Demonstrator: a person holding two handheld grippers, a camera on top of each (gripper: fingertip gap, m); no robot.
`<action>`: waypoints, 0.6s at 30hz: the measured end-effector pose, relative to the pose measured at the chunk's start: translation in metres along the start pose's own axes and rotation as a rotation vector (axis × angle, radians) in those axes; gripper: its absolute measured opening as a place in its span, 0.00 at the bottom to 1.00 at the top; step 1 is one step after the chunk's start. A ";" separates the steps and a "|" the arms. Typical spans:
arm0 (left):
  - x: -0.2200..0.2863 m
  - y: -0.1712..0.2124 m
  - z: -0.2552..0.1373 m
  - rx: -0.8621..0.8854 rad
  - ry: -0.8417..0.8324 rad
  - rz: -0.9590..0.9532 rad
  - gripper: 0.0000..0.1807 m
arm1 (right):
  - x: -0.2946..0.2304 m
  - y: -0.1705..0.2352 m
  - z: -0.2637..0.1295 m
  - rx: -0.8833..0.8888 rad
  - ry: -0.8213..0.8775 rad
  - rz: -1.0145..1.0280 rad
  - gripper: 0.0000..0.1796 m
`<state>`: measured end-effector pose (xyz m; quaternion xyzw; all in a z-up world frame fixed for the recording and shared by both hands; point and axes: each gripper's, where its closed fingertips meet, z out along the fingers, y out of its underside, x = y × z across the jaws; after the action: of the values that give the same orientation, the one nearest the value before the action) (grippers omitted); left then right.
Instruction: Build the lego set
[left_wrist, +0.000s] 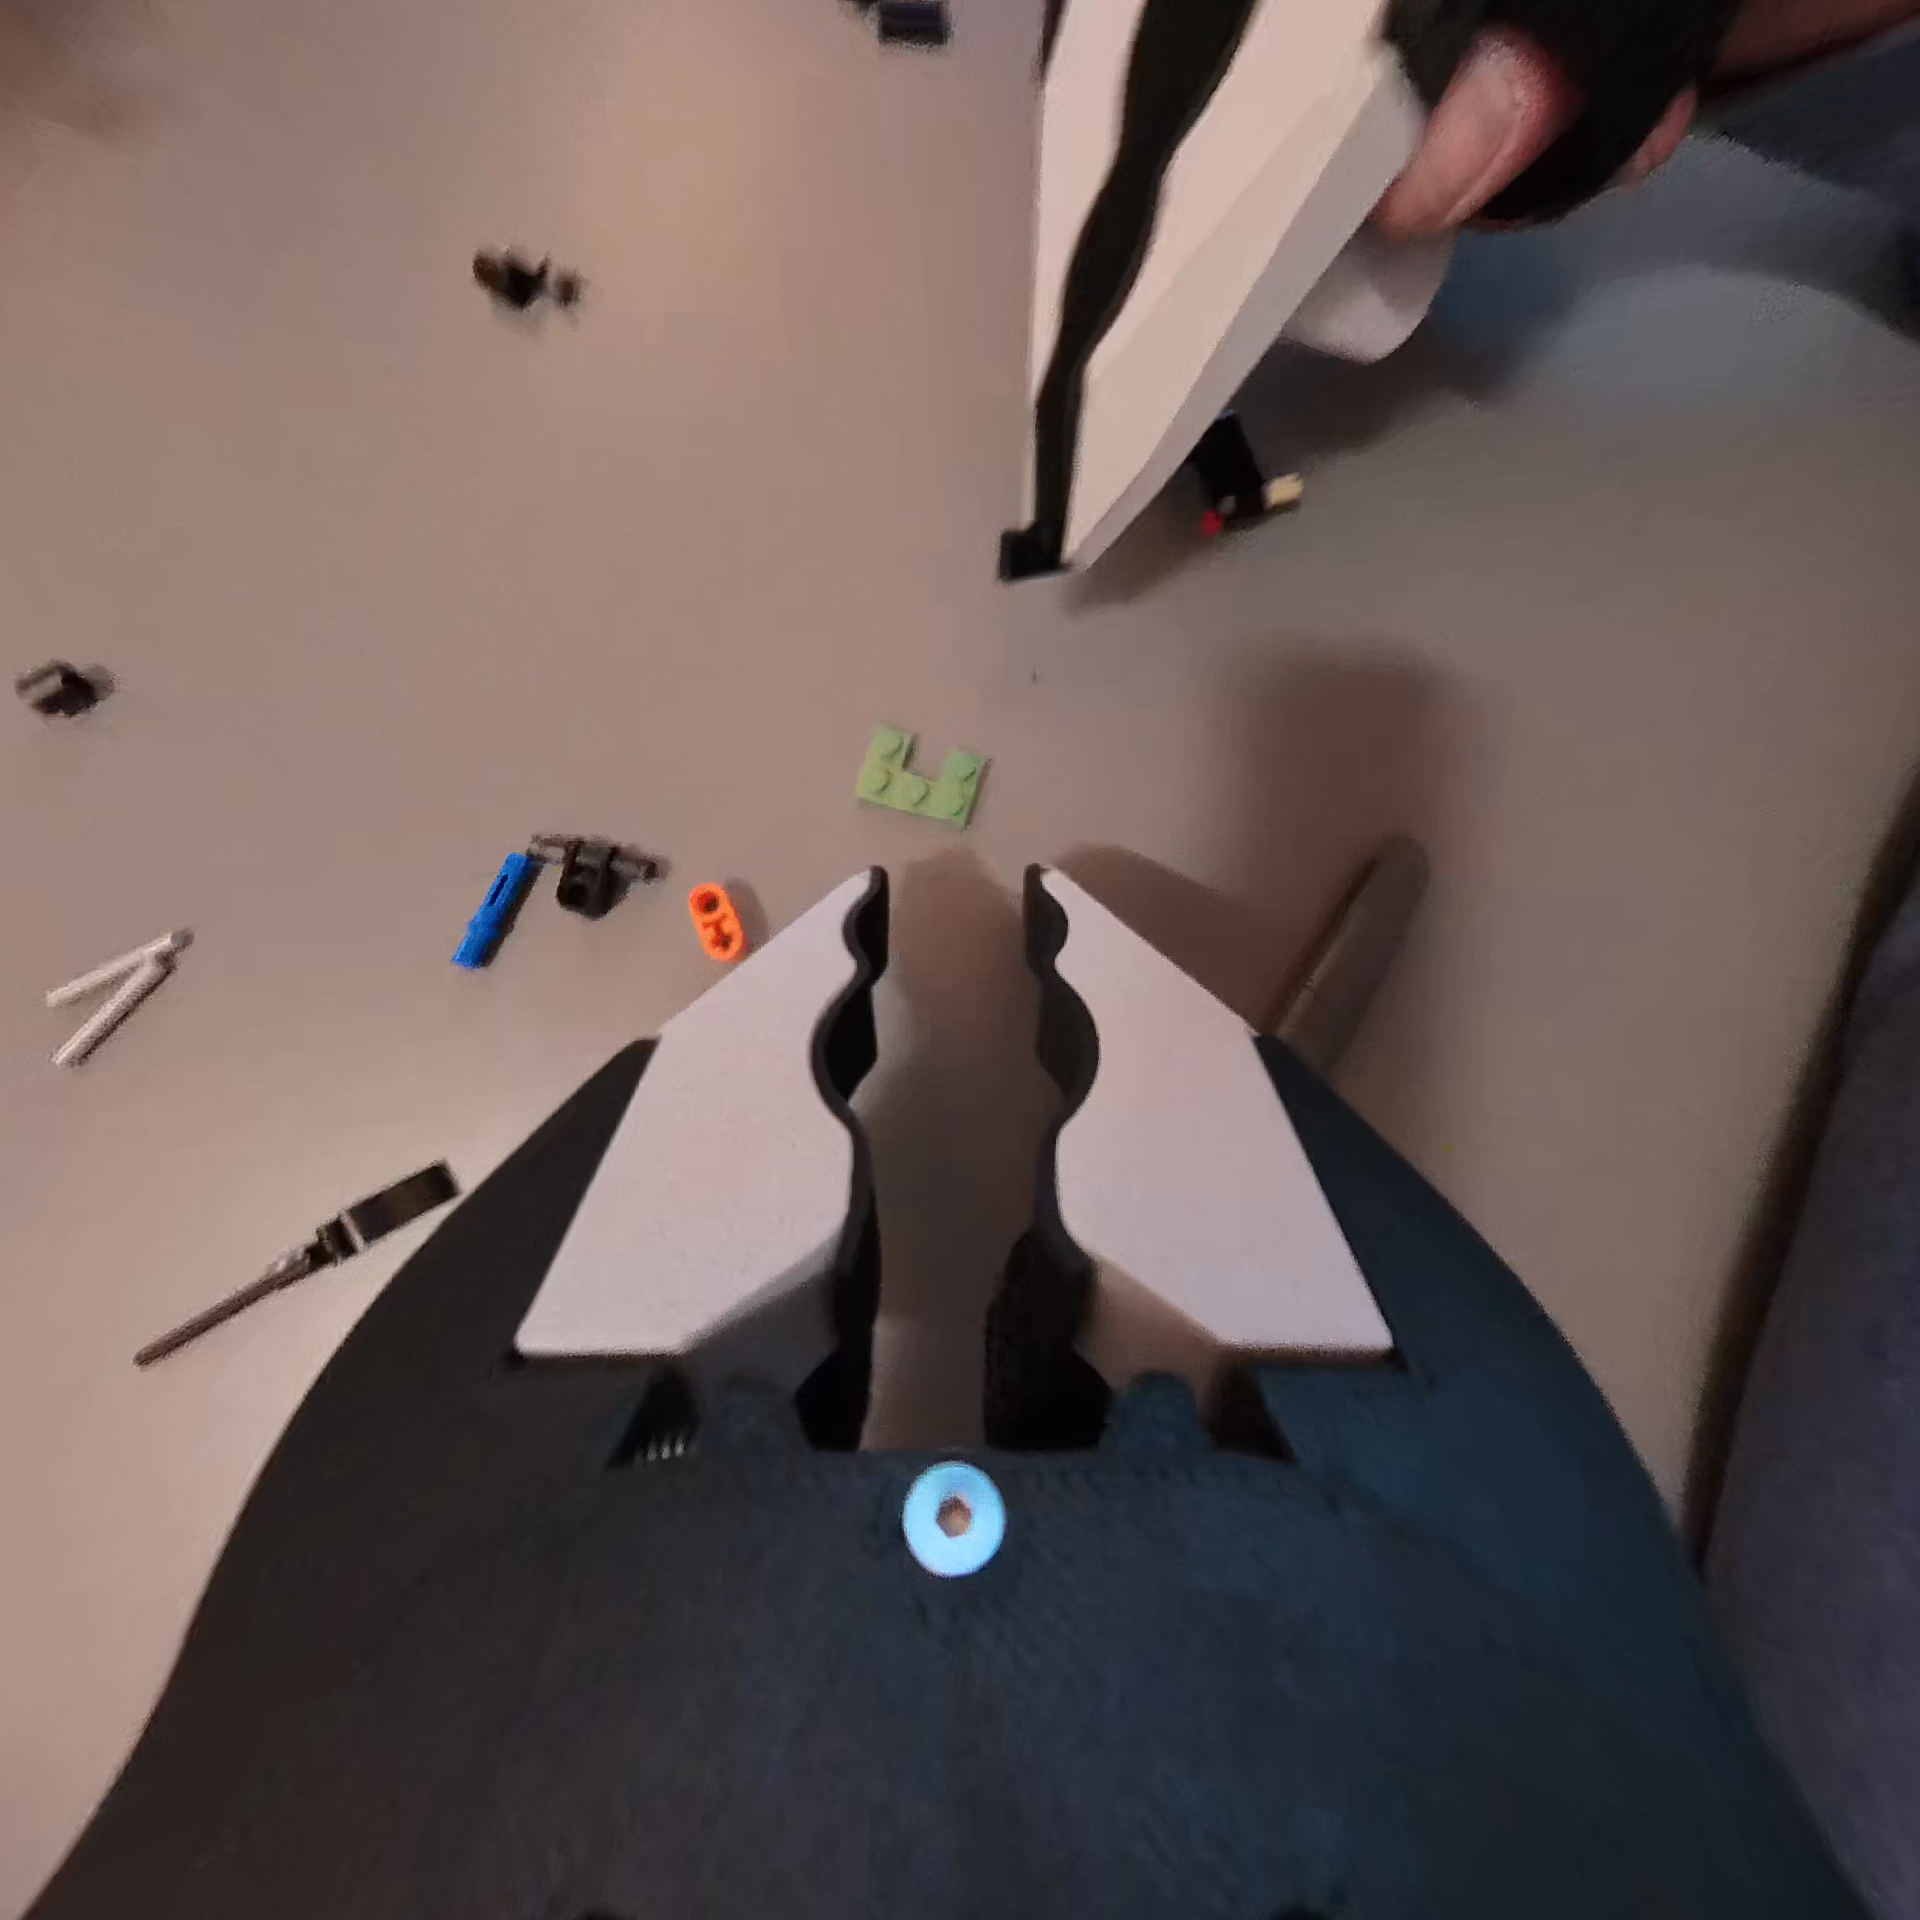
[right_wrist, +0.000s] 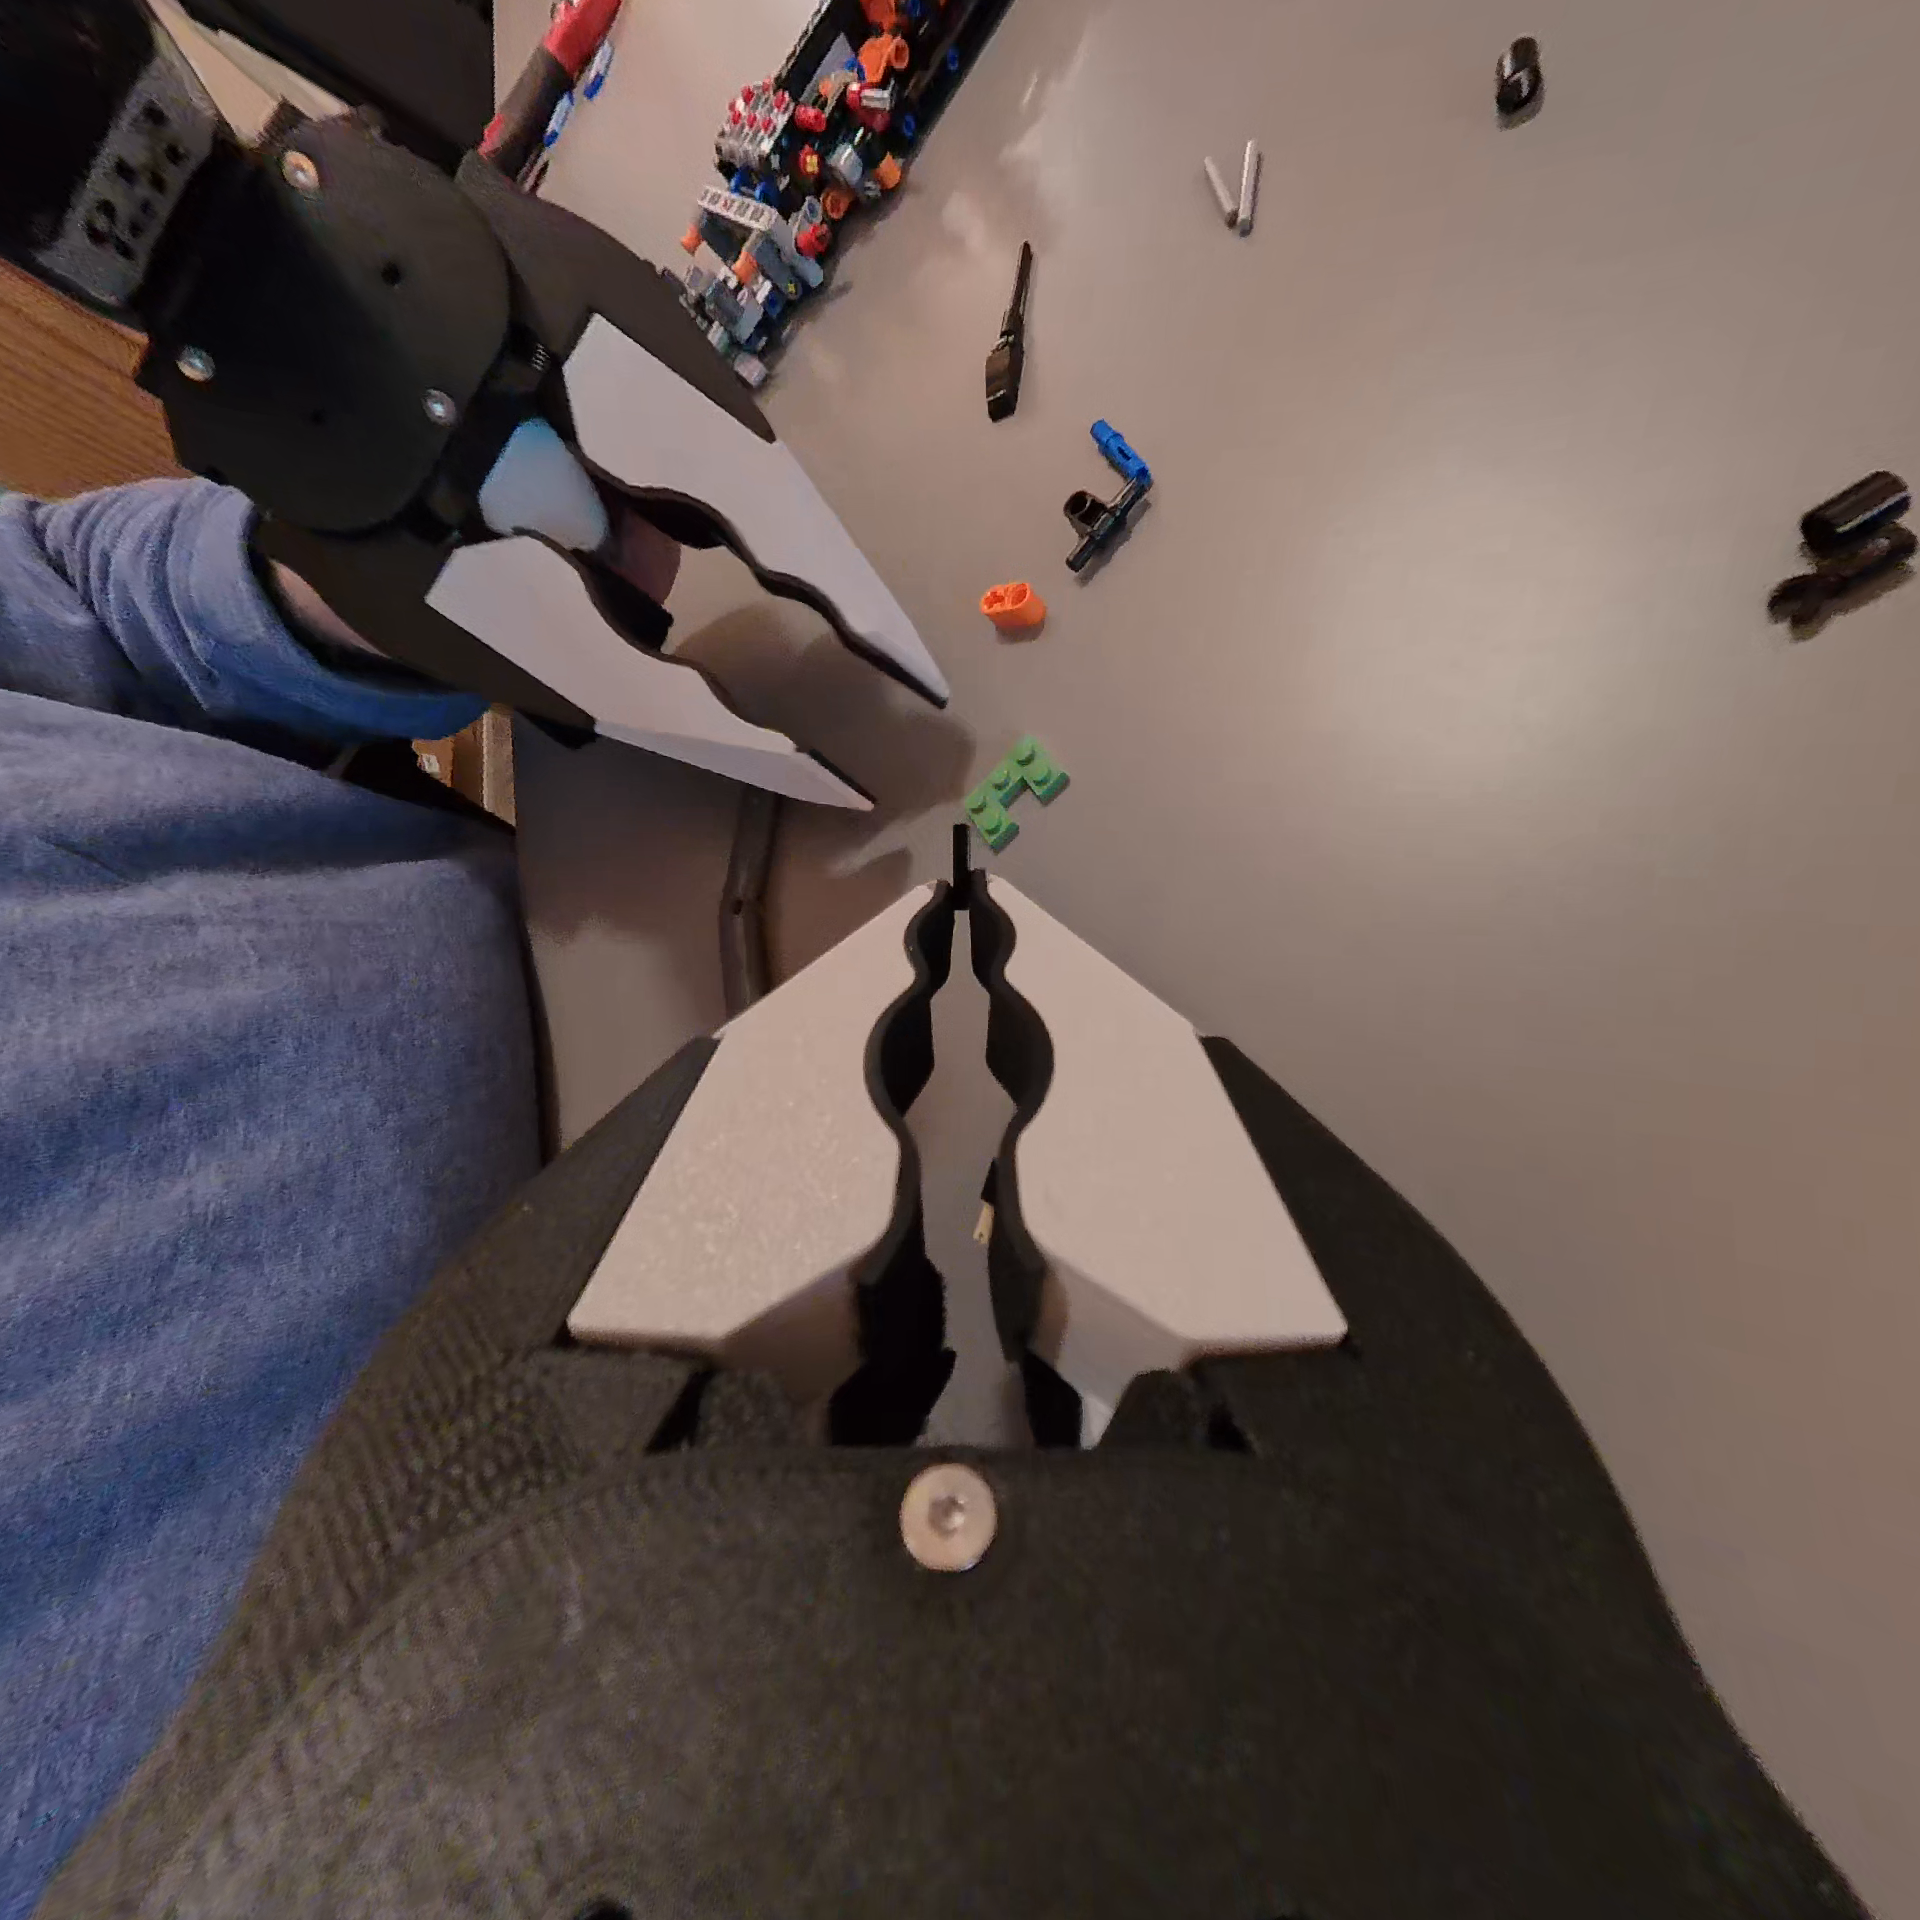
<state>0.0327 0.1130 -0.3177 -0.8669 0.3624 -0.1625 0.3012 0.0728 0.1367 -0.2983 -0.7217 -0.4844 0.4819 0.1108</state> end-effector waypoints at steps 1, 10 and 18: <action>0.004 -0.006 -0.002 0.032 0.008 0.035 0.11 | 0.000 0.000 0.002 -0.018 0.001 -0.006 0.00; 0.009 -0.003 0.012 0.023 -0.132 0.288 0.09 | 0.007 -0.002 0.030 -0.342 -0.079 -0.129 0.00; 0.007 -0.001 0.015 0.021 -0.165 0.355 0.10 | 0.015 -0.003 0.035 -0.538 -0.097 -0.209 0.00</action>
<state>0.0455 0.1146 -0.3282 -0.7967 0.4819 -0.0391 0.3628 0.0435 0.1397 -0.3230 -0.6477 -0.6712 0.3558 -0.0589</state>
